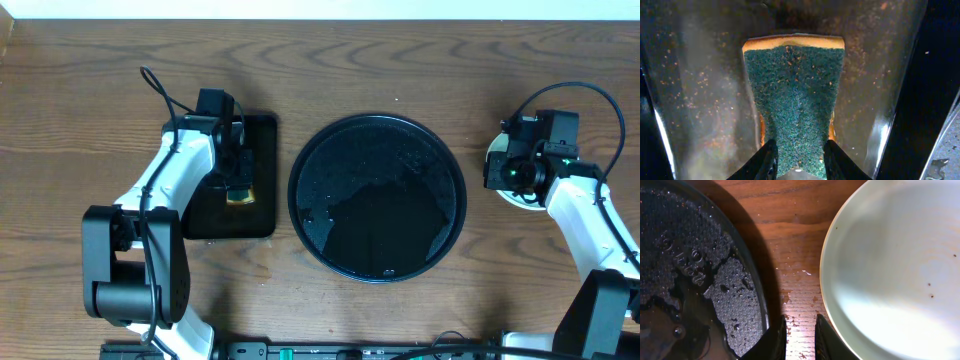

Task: Clean dirty plates on tray and stack at the side

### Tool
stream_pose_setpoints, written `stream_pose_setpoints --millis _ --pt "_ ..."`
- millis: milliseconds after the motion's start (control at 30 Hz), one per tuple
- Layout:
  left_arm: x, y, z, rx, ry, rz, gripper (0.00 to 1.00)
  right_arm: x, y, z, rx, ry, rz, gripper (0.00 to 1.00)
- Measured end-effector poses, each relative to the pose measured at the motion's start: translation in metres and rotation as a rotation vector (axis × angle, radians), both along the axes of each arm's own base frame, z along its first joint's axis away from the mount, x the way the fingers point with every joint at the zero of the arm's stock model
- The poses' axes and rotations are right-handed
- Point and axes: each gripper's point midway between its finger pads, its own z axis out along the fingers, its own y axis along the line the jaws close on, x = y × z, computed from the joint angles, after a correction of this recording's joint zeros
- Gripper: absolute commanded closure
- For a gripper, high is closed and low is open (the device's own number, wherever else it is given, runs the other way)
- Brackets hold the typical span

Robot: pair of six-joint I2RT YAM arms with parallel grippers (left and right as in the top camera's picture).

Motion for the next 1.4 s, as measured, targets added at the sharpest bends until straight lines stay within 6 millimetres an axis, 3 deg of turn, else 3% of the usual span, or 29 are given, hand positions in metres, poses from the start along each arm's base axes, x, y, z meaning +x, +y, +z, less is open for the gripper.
stream_pose_setpoints --millis 300,567,833,1033,1167,1400 --pt "0.005 0.003 -0.002 0.015 -0.024 0.002 0.70 0.000 0.000 0.000 0.000 0.002 0.000 0.82" --pt "0.002 0.004 -0.021 0.019 -0.058 0.011 0.69 0.000 0.000 0.000 0.000 0.002 0.000 0.82" --pt "0.001 0.005 -0.027 0.017 -0.087 0.029 0.57 0.000 0.000 0.000 0.000 0.002 0.000 0.82" --pt "-0.001 0.005 -0.027 0.018 -0.079 0.032 0.54 -0.002 0.000 -0.001 0.001 0.009 0.000 0.82" --pt "-0.002 0.005 -0.016 0.017 -0.093 0.032 0.53 -0.002 0.000 -0.001 0.001 0.008 0.000 0.81" --pt "0.009 0.004 0.044 -0.002 -0.268 0.033 0.53 0.001 0.000 0.001 -0.001 -0.005 0.000 0.80"
